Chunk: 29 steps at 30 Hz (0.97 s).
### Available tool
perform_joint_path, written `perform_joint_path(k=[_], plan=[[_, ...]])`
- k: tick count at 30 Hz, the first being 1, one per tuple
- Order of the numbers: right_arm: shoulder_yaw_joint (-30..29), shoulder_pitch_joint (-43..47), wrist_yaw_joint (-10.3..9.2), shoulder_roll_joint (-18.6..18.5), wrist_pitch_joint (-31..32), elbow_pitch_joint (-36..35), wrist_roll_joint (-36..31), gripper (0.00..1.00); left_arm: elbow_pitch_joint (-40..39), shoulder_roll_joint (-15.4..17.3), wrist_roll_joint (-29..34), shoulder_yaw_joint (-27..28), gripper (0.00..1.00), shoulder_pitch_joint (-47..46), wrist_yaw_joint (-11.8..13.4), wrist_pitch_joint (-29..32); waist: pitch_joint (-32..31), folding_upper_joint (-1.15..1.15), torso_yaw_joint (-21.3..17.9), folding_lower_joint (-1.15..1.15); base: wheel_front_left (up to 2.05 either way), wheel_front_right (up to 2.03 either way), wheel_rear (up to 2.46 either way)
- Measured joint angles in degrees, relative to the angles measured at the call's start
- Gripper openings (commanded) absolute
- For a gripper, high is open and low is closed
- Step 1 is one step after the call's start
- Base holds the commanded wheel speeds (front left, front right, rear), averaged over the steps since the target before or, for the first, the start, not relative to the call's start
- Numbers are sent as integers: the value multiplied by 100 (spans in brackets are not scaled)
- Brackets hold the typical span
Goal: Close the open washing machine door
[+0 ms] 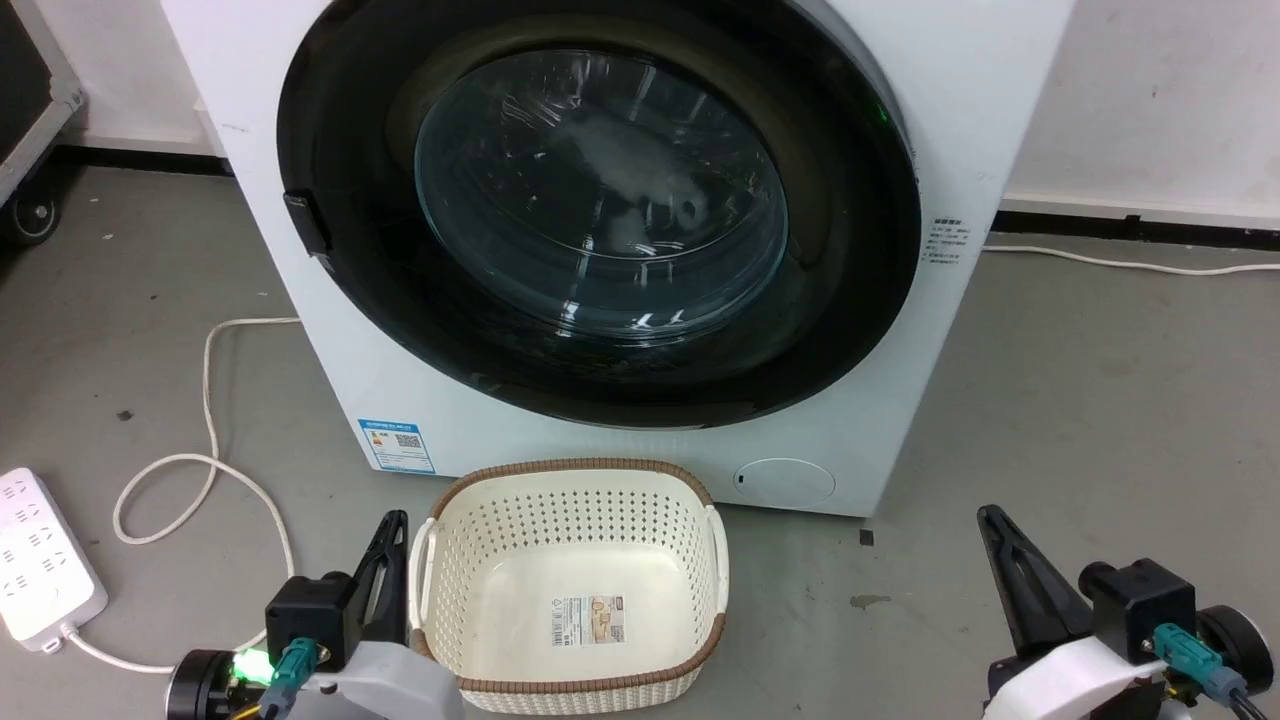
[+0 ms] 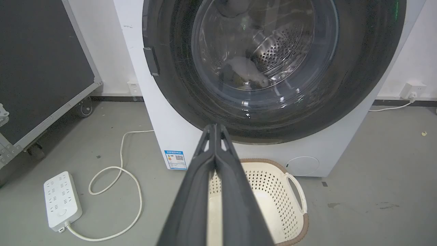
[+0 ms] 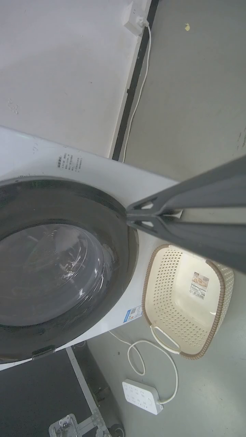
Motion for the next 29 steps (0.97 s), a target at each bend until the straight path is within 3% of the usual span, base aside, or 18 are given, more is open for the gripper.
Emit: perform_joint_path(k=[29], plan=[[33,-66,0,9,197,-9,-8,0,-91,-4,118,90,0,-27,47,198,15,0,-31,0,0,0,0]])
